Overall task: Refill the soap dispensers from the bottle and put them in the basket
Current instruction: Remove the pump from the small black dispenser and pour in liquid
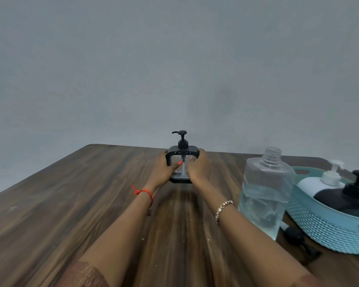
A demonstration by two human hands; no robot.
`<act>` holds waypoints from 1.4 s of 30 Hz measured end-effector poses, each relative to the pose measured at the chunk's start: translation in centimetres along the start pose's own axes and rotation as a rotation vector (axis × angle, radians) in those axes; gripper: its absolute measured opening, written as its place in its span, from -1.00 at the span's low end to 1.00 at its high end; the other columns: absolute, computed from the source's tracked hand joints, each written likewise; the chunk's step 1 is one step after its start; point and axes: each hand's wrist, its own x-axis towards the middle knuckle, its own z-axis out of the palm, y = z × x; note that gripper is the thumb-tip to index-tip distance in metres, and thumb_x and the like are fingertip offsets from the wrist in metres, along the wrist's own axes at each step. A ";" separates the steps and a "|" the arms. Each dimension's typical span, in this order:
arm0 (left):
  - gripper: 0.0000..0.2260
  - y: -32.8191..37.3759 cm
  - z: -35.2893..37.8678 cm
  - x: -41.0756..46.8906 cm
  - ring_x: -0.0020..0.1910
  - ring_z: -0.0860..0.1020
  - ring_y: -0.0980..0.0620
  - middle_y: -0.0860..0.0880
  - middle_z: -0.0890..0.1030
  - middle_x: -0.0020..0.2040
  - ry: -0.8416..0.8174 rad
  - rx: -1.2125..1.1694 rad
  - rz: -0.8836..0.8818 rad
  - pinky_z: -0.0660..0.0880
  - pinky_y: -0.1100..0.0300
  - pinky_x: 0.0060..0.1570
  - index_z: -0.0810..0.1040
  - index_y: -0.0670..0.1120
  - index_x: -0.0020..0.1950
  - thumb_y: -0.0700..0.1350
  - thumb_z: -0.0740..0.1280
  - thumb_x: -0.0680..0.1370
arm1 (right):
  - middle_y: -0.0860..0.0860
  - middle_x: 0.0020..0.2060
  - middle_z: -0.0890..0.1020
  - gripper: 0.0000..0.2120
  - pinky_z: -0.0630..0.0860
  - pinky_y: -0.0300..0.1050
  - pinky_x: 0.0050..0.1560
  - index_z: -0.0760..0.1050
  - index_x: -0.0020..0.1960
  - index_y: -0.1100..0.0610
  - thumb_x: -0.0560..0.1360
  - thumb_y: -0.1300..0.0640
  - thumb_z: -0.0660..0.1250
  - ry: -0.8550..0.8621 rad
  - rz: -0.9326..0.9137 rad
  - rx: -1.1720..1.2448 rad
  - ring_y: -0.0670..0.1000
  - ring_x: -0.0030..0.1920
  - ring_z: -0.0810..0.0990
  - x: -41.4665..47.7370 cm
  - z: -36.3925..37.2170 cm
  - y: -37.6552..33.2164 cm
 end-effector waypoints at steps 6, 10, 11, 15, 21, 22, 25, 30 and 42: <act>-0.78 3.6 -2.3 -3.9 -0.13 0.56 0.09 -0.02 0.55 -0.04 -0.081 -0.137 -0.174 0.55 0.21 -0.23 0.41 -0.09 0.04 -0.19 0.39 0.47 | 0.16 0.18 0.50 -0.65 0.45 0.14 0.18 0.31 0.30 0.20 0.52 0.23 0.10 -0.056 -0.057 -0.079 0.17 0.19 0.46 -4.9 -3.0 -1.9; -0.77 5.5 -3.3 -7.0 -0.17 0.53 0.11 0.00 0.51 -0.07 -0.115 -0.170 -0.222 0.50 0.19 -0.36 0.34 -0.13 0.05 -0.18 0.35 0.50 | 0.16 0.13 0.51 -0.63 0.49 0.14 0.12 0.32 0.26 0.19 0.51 0.07 0.15 -0.127 -0.097 -0.120 0.19 0.13 0.51 -8.1 -5.4 -2.9; -0.80 5.8 -3.5 -7.7 -0.15 0.53 0.10 -0.01 0.50 -0.06 -0.117 -0.174 -0.219 0.49 0.14 -0.32 0.34 -0.11 0.01 -0.19 0.35 0.51 | 0.14 0.15 0.50 -0.62 0.47 0.13 0.15 0.34 0.25 0.17 0.51 0.00 0.17 -0.117 -0.136 -0.155 0.17 0.15 0.49 -8.7 -6.0 -3.1; -0.79 6.8 -4.2 -10.5 -0.10 0.54 0.04 0.00 0.49 -0.05 -0.145 -0.179 -0.189 0.52 0.06 -0.28 0.32 -0.11 0.00 -0.18 0.36 0.50 | 0.06 0.21 0.41 -0.45 0.35 0.10 0.29 0.36 0.31 0.12 0.46 -0.20 0.27 -0.138 -0.250 -0.134 0.10 0.25 0.41 -10.6 -8.0 -3.9; -0.77 7.8 -5.2 -13.0 -0.06 0.58 0.01 -0.03 0.54 -0.01 -0.215 -0.148 -0.183 0.56 0.02 -0.23 0.39 -0.08 0.02 -0.18 0.40 0.46 | 0.02 -0.05 0.54 -0.61 0.40 0.13 0.19 0.55 -0.04 0.18 0.36 -0.13 0.43 -0.149 -0.279 -0.042 0.09 0.14 0.47 -11.7 -9.5 -4.4; -0.76 7.8 -5.4 -13.2 -0.03 0.58 0.00 -0.04 0.54 0.03 -0.232 -0.134 -0.182 0.56 0.02 -0.21 0.41 -0.07 0.05 -0.17 0.40 0.46 | -0.02 -0.10 0.53 -0.63 0.40 0.10 0.18 0.54 -0.05 0.17 0.38 -0.13 0.42 -0.170 -0.289 -0.067 0.08 0.13 0.47 -11.8 -9.8 -4.4; -0.65 7.9 -5.8 -13.9 0.06 0.57 -0.03 -0.07 0.53 0.14 -0.291 -0.121 -0.189 0.58 -0.05 -0.10 0.41 -0.10 0.21 -0.17 0.40 0.47 | -0.03 -0.13 0.46 -0.68 0.35 0.05 0.11 0.56 -0.07 0.16 0.40 -0.10 0.40 -0.261 -0.345 -0.154 0.07 0.09 0.45 -11.6 -10.5 -4.3; -0.56 8.1 -5.9 -14.5 0.13 0.53 -0.04 -0.08 0.49 0.21 -0.348 -0.208 -0.234 0.54 -0.13 0.01 0.33 -0.15 0.34 -0.23 0.35 0.49 | 0.15 -0.15 0.56 -0.76 0.32 -0.09 -0.11 0.61 -0.08 0.24 0.43 0.06 0.41 -0.373 -0.462 -0.106 0.00 -0.16 0.44 -11.3 -11.7 -4.7; -0.68 8.1 -5.2 -14.2 -0.02 0.59 0.00 -0.04 0.52 0.14 -0.227 -0.164 -0.182 0.56 -0.04 -0.12 0.46 -0.06 0.13 -0.18 0.44 0.43 | -0.03 -0.18 0.62 -0.57 0.43 -0.24 -0.20 0.58 -0.04 0.15 0.25 -0.11 0.53 -0.358 -0.301 -0.041 -0.08 -0.16 0.56 -10.3 -11.6 -3.8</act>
